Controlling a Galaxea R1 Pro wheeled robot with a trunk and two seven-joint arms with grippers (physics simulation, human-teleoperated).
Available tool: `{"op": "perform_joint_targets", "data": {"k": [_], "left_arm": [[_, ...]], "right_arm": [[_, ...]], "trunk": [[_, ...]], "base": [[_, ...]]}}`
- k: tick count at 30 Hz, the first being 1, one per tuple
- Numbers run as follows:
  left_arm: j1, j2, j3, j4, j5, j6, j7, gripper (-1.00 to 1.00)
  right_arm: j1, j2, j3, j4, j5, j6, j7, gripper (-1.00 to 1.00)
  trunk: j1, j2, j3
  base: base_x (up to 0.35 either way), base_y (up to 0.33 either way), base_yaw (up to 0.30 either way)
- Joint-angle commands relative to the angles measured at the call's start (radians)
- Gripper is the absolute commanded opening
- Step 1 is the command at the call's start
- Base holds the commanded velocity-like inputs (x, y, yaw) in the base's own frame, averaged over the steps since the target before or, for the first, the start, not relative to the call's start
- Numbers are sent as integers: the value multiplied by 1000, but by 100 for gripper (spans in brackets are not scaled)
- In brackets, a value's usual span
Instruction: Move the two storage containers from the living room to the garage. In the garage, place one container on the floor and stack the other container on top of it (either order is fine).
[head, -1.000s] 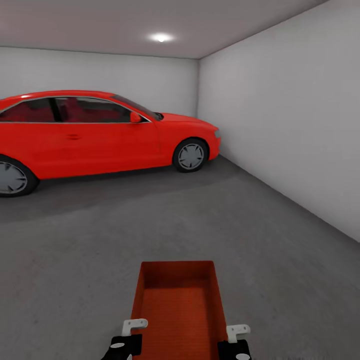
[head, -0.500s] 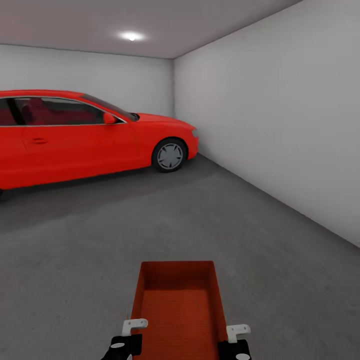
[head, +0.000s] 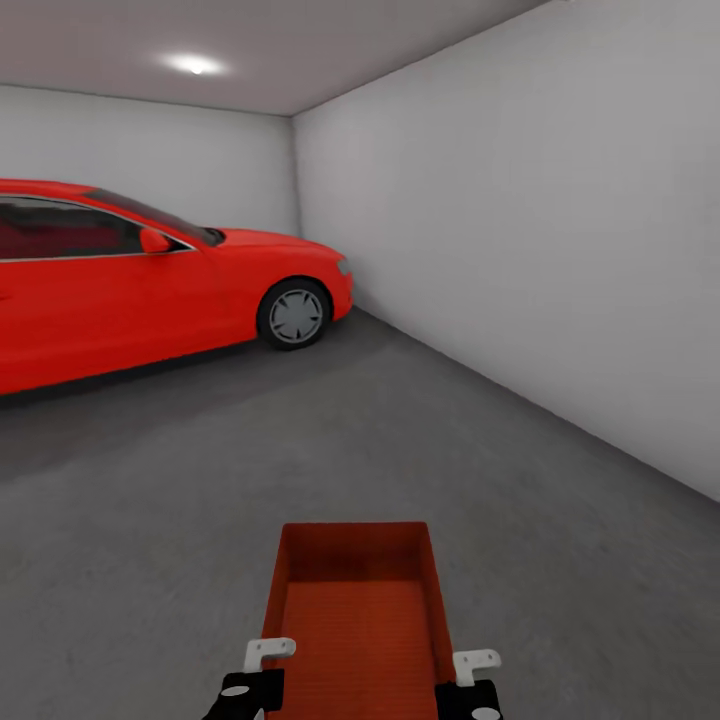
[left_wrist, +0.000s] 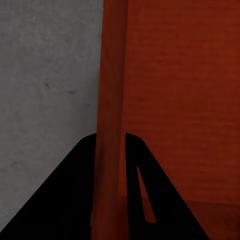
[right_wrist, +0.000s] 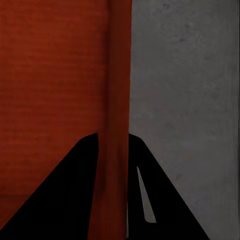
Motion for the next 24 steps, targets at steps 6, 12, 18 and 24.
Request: {"op": "perform_joint_targets", "data": {"k": [6,12,18,24], "left_arm": [[1,-9,-89,3,12,6,4,-100],[1,-9,-88,9,12,6,3,-100],[1,-9,-88,10,12,6,1,-100],[1,-9,-88,9,12,6,0,-100]], "right_arm": [[-2,0,1,1,0,-5,-7,-100],[-2,0,1,1,0,-5,-7,-100],[-2,0,1,1,0,-5,-7,-100],[-2,0,2,1,0,-5,-7,-100]], "trunk": [[1,-1,-1],[1,-1,-1],[1,-1,-1],[1,-1,-1]], "base": [[321,0,-288],[323,0,-287],[323,0,-283],[323,0,-220]]}}
